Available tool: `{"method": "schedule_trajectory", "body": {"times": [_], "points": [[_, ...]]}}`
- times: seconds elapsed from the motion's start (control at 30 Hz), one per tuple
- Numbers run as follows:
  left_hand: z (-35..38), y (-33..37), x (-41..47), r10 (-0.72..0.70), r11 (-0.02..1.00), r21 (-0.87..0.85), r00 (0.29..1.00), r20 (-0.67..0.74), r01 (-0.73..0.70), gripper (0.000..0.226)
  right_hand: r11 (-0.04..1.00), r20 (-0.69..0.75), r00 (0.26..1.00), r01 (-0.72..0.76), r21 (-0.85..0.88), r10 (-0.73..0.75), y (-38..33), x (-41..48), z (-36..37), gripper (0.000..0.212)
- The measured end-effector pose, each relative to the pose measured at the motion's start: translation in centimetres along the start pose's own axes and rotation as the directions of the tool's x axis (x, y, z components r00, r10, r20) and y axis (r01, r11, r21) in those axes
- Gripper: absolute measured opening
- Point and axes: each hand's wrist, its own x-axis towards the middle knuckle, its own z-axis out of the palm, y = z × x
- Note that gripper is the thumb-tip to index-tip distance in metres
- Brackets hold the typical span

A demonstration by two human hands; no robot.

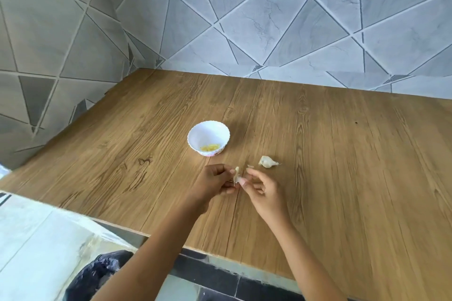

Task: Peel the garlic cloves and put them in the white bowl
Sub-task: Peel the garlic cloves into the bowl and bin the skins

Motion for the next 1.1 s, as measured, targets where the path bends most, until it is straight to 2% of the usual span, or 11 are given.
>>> {"method": "schedule_trajectory", "body": {"times": [0.1, 0.2, 0.33, 0.4, 0.47, 0.63, 0.73, 0.9, 1.0, 1.1], "points": [[-0.9, -1.0, -1.9, -0.010, 1.000, 0.025, 1.000, -0.002, 0.010, 0.025, 0.981, 0.105, 0.988, -0.125, 0.149, 0.110, -0.3, -1.1, 1.1, 0.026], [-1.8, -1.5, -3.1, -0.005, 0.999, 0.044, 1.000, -0.005, 0.005, 0.021, 0.947, 0.112, 0.983, -0.169, 0.272, 0.143, -0.7, -2.1, 2.3, 0.017], [-2.9, -1.7, -3.8, -0.037, 0.999, 0.015, 0.999, 0.021, 0.037, 0.019, 0.946, 0.084, 0.985, -0.165, 0.278, 0.147, -1.2, -2.8, 3.3, 0.016], [-3.7, -1.7, -4.0, -0.057, 0.998, -0.019, 0.998, 0.016, 0.057, 0.015, 0.973, 0.020, 0.990, -0.142, 0.184, 0.141, -0.9, -3.2, 3.9, 0.014], [-4.3, -1.7, -4.1, -0.049, 0.997, -0.052, 0.999, -0.004, 0.049, 0.013, 0.996, -0.031, 0.996, -0.087, 0.006, 0.087, -0.7, -3.4, 4.4, 0.015], [-5.8, -2.3, -4.5, -0.020, 0.995, -0.094, 0.999, 0.041, 0.024, 0.008, 0.950, -0.144, 0.982, 0.076, -0.304, -0.124, -0.5, -3.9, 5.8, 0.004], [-6.6, -2.4, -4.5, 0.003, 0.999, -0.039, 0.997, 0.079, 0.001, 0.003, 0.913, -0.175, 0.966, 0.109, -0.392, -0.190, -0.4, -4.3, 6.1, 0.010], [-7.0, -2.4, -4.2, -0.015, 0.998, 0.070, 0.995, 0.096, 0.008, 0.008, 0.816, -0.202, 0.939, 0.119, -0.565, -0.277, -0.3, -6.2, 4.8, 0.027], [-6.5, -2.1, -4.3, -0.002, 0.980, 0.197, 0.989, 0.150, -0.028, 0.008, 0.755, -0.190, 0.929, 0.127, -0.644, -0.318, 0.2, -7.0, 4.8, 0.031], [-5.8, -1.5, -4.0, -0.016, 0.938, 0.345, 0.987, 0.161, -0.041, 0.007, 0.711, -0.137, 0.953, 0.101, -0.696, -0.270, 1.2, -7.3, 4.9, 0.038]]}}
